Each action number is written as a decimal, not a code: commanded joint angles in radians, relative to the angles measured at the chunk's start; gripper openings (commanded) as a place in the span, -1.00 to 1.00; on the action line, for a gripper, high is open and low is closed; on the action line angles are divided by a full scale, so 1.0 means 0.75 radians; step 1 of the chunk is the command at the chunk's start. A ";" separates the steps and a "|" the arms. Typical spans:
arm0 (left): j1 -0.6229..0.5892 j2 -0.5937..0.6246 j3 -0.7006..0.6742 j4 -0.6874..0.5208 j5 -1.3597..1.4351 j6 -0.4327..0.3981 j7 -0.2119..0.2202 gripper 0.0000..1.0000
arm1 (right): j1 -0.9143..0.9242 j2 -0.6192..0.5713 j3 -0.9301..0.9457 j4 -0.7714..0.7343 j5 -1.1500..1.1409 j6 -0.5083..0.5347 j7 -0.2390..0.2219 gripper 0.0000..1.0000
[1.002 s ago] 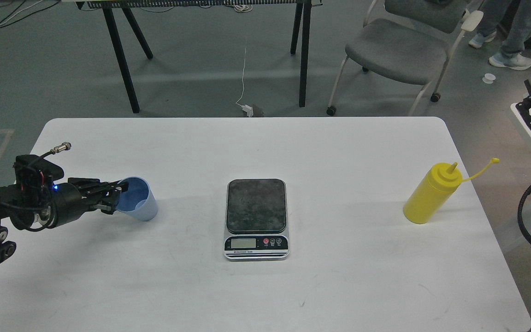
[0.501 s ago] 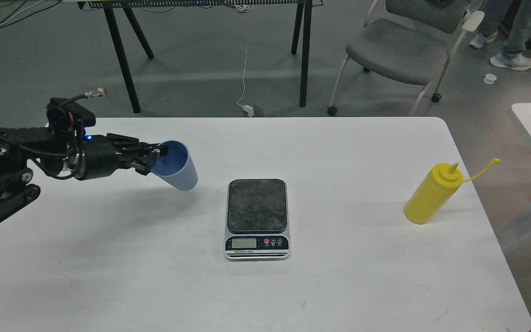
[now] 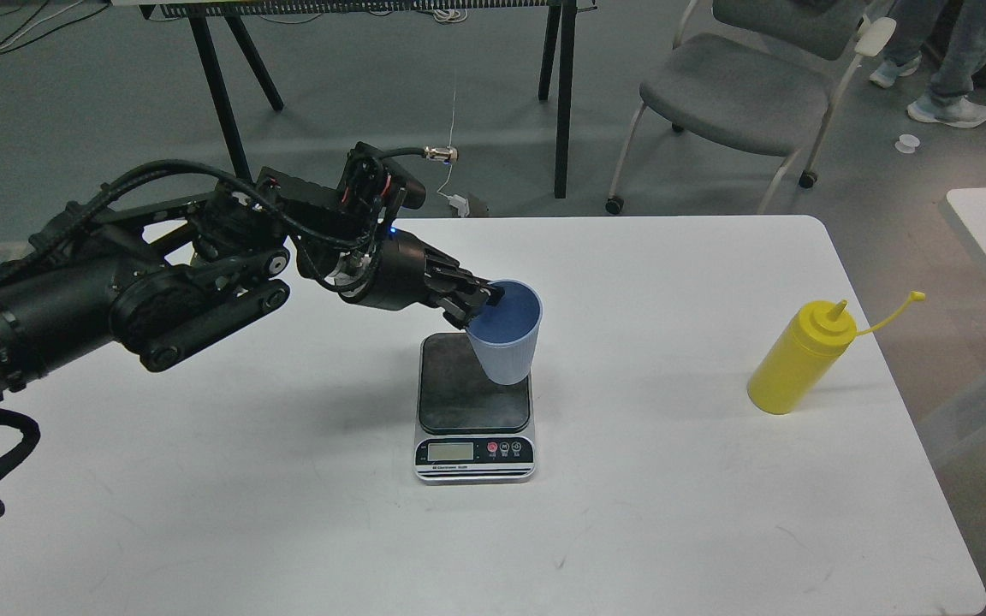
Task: Pour seasoning into cup on scale with both arms
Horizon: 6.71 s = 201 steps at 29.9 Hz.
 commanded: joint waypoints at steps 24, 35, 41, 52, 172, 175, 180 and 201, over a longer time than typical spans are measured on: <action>0.032 -0.033 0.043 0.089 0.046 0.038 0.042 -0.80 | -0.007 -0.006 0.001 0.003 0.001 0.000 0.000 1.00; 0.053 -0.076 0.043 0.091 0.038 0.040 0.050 -0.28 | -0.015 -0.014 0.003 0.003 0.001 0.000 0.000 1.00; 0.049 -0.074 0.037 0.118 0.026 0.093 0.050 0.45 | -0.015 -0.018 0.003 0.003 0.001 0.000 0.000 1.00; -0.041 0.046 -0.086 0.115 -0.648 0.147 0.032 0.94 | -0.158 -0.130 0.003 0.094 0.099 0.000 -0.008 1.00; -0.006 0.145 -0.276 0.390 -2.539 0.142 0.183 0.99 | -0.142 0.221 -0.011 1.015 -0.457 -0.301 0.047 -0.44; -0.004 0.145 -0.276 0.390 -2.543 0.140 0.183 0.99 | -0.044 0.229 -0.099 1.017 -0.559 -0.426 0.049 -0.44; -0.004 0.145 -0.276 0.390 -2.554 0.132 0.181 0.99 | 0.170 0.262 -0.295 1.005 -0.776 -0.629 0.053 -0.46; 0.014 0.151 -0.315 0.359 -2.558 0.144 0.175 0.99 | 0.616 0.448 -1.003 0.882 -1.697 -1.134 0.151 -0.49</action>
